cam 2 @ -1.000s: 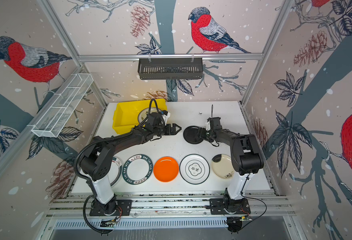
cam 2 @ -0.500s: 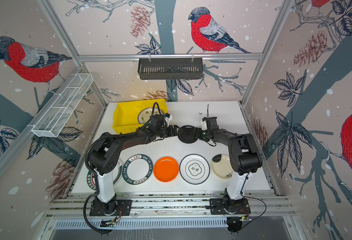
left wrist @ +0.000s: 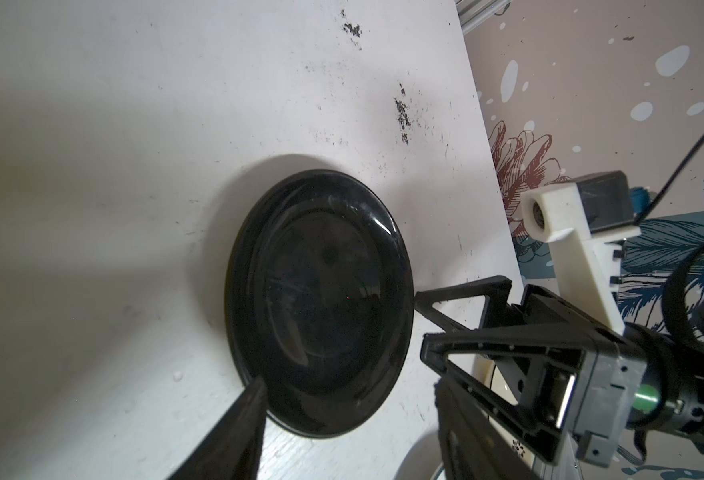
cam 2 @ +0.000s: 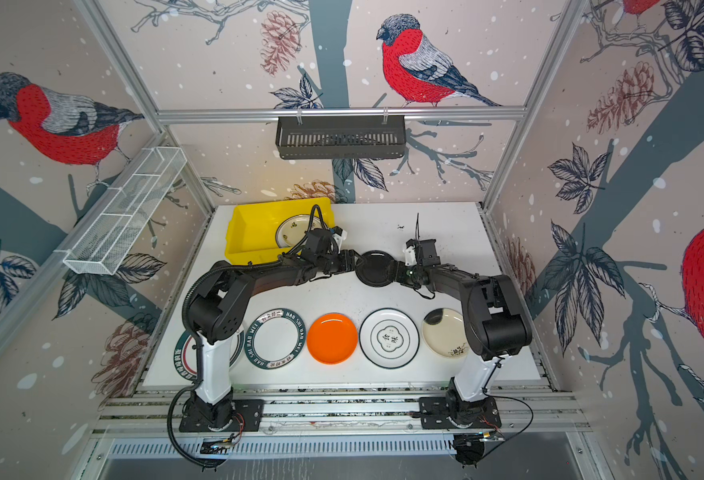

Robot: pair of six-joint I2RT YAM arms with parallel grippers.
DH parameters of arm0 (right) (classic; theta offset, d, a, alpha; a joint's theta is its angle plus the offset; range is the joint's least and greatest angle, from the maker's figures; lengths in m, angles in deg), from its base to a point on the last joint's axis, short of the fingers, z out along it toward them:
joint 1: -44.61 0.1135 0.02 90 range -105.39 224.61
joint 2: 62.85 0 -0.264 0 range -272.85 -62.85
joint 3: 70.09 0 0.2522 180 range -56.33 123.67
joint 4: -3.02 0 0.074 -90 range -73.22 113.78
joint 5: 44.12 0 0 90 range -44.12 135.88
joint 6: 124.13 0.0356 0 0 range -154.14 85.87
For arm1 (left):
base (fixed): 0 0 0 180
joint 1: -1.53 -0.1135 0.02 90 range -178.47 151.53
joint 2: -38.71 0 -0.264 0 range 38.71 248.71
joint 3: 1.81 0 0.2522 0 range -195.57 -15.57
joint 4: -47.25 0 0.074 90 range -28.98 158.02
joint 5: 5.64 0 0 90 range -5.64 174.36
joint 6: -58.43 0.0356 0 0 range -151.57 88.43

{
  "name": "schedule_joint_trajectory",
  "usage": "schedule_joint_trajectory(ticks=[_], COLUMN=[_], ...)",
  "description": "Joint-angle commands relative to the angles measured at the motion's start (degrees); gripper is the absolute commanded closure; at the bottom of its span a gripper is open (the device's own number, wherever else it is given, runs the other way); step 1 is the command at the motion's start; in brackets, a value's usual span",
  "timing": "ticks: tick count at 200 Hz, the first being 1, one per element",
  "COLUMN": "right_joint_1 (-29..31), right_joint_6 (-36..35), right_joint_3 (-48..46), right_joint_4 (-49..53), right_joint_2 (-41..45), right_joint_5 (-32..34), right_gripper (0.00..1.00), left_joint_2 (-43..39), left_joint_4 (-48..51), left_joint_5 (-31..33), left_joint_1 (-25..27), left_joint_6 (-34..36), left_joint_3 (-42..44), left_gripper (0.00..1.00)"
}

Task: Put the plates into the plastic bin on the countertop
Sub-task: 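Tilt the black plate up with the right gripper while the left moves toward it, then close the left gripper on the black plate rim and open the right gripper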

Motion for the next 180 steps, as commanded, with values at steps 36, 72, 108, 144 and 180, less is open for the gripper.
schedule_joint_trajectory(ticks=[36, 72, 108, 144, 180], right_joint_1=[-0.07, -0.15, -0.1, -0.25, -1.03], right_joint_6=[-1.8, -1.33, -0.81, -0.53, -0.09], right_joint_3=[-4.52, -7.69, -10.21, -11.92, -14.05], right_joint_4=[-0.72, 0.47, 2.57, 5.71, 8.14], right_joint_2=[5.76, 11.15, 19.66, 28.32, 34.41], right_joint_5=[0.12, 1.48, 3.28, 5.86, 6.98], right_gripper=[0.24, 0.24, 0.23, 0.22, 0.21], left_joint_2=[0.67, 0.93, 1.51, 1.79, 2.93], left_joint_4=[0.07, 0.78, 2.73, 2.46, 2.04], left_joint_5=[2.36, 3.12, 4.78, 5.45, 5.13], left_joint_1=[-0.03, -0.03, -0.3, -0.88, -0.98], left_joint_6=[-0.48, 0.11, 1.45, 1.49, 1.07], left_joint_3=[0.46, 0.2, -0.6, -0.61, -0.91], left_gripper=[0.43, 0.54, 0.55, 0.55, 0.55])
